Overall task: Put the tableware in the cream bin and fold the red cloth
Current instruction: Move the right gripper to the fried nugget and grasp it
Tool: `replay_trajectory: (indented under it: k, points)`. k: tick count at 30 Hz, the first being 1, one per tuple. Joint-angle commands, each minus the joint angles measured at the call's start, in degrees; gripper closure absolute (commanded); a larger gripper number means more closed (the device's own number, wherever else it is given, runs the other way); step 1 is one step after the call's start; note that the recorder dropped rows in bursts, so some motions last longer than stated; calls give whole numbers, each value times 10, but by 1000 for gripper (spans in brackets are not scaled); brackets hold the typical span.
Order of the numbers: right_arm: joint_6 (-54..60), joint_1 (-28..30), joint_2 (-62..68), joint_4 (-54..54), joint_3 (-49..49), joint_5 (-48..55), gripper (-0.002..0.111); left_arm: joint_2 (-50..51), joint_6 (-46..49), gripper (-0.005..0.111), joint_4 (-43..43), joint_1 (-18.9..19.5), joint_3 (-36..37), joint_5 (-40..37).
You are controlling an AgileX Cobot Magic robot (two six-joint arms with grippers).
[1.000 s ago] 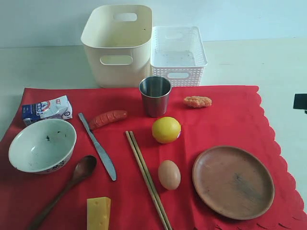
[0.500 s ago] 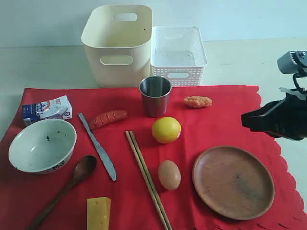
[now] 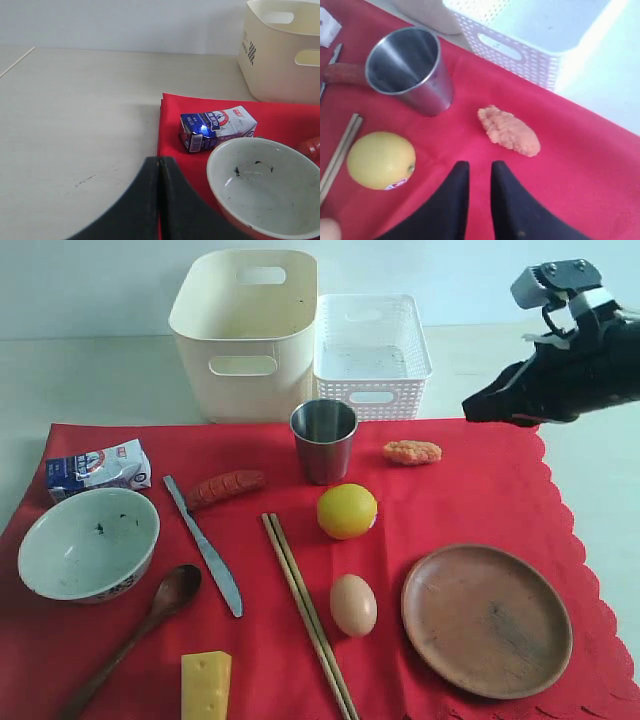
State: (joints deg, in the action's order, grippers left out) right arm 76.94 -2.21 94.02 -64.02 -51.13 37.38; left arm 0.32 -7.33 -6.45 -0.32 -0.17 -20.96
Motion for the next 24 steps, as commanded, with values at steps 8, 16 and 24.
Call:
replay_trajectory:
  k: [8,16,24]
  points:
    - [-236,-91,179,319,-234,67,52,-3,1,107,1,-3,2,12]
    - [-277,-121,255,380,-276,28,49,-3,1,107,1,-3,2,12]
    - [-306,-121,276,393,-276,-13,51,-3,1,107,1,-3,2,12]
